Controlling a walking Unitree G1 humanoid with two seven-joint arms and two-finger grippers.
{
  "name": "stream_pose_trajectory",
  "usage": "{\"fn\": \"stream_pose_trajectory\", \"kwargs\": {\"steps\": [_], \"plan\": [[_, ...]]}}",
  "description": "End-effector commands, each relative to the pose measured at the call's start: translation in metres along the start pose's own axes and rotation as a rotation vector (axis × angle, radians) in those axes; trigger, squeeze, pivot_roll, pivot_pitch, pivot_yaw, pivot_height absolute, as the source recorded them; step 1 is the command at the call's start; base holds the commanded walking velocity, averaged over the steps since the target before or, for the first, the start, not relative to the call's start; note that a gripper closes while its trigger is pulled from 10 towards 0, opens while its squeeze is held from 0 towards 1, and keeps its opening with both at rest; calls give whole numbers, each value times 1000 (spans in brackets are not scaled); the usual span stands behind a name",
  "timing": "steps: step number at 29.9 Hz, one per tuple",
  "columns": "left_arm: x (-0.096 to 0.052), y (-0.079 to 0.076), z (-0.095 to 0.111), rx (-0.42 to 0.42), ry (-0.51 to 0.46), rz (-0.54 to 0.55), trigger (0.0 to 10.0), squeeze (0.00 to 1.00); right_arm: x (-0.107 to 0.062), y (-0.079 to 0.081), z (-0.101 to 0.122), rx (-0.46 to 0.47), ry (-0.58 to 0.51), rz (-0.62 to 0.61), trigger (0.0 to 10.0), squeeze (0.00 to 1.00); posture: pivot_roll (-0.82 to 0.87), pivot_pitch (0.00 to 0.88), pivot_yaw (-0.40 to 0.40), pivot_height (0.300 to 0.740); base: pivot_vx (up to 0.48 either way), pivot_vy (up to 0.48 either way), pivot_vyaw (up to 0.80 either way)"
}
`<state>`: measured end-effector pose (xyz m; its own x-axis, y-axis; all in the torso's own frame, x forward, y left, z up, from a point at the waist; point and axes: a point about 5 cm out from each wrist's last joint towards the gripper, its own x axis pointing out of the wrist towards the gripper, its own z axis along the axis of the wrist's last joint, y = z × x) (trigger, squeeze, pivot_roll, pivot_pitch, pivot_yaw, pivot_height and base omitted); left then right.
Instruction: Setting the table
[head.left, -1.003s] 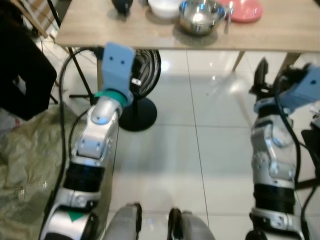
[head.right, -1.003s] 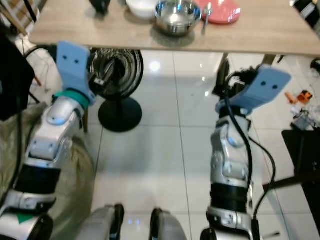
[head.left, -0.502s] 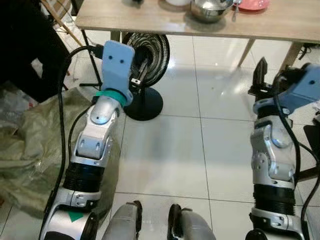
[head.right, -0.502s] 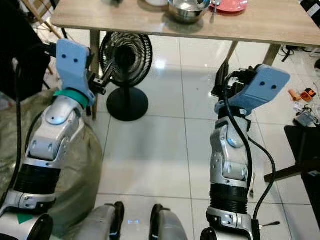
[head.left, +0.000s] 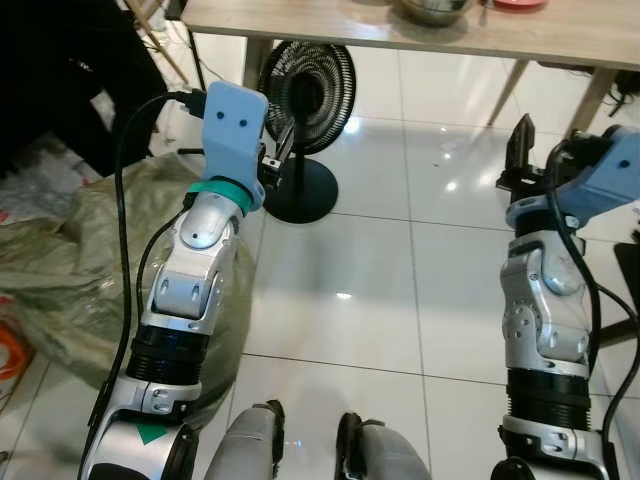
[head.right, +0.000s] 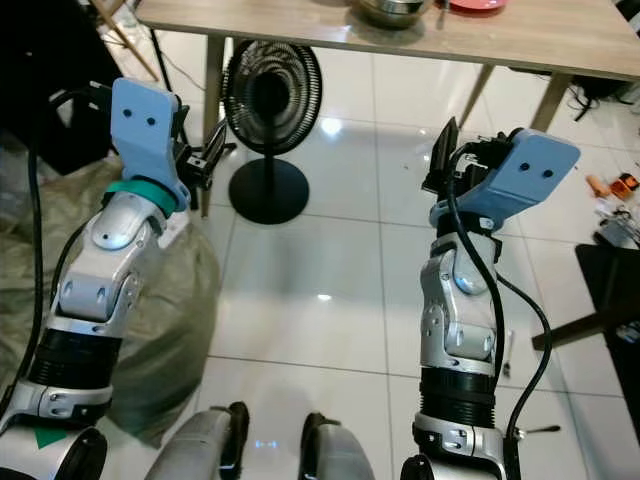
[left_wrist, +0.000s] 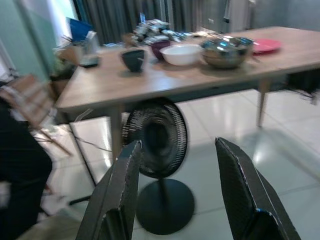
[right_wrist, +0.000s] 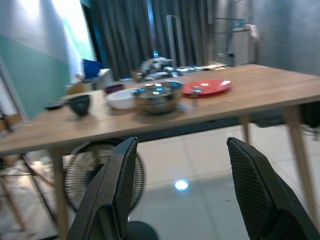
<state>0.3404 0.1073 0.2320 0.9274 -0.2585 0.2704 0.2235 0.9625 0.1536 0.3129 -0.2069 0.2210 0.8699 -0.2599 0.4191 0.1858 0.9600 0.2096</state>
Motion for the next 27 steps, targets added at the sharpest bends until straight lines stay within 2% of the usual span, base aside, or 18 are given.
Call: {"fn": "stream_pose_trajectory", "kwargs": {"steps": [1, 20, 23, 27], "plan": [[-2, -2, -6, -4, 20, -4, 10000, 0, -1, -2, -1, -10, 4, -3, 10000, 0, 157, 101, 57, 740, 0, 0, 0], [-2, -3, -5, -27, 19, 4, 10000, 0, 0, -1, 0, -20, 5, 9, 10000, 0, 153, 104, 43, 740, 0, 0, 0], [-3, -3, -6, -28, 20, 4, 10000, 0, 0, -1, -1, -9, 17, 8, 10000, 0, 151, 104, 41, 740, 0, 0, -756], [-3, -5, -8, -23, 32, 0, 10000, 0, 0, -2, -2, -3, 23, 5, 10000, 0, 151, 106, 40, 740, 0, 0, 0]]}}
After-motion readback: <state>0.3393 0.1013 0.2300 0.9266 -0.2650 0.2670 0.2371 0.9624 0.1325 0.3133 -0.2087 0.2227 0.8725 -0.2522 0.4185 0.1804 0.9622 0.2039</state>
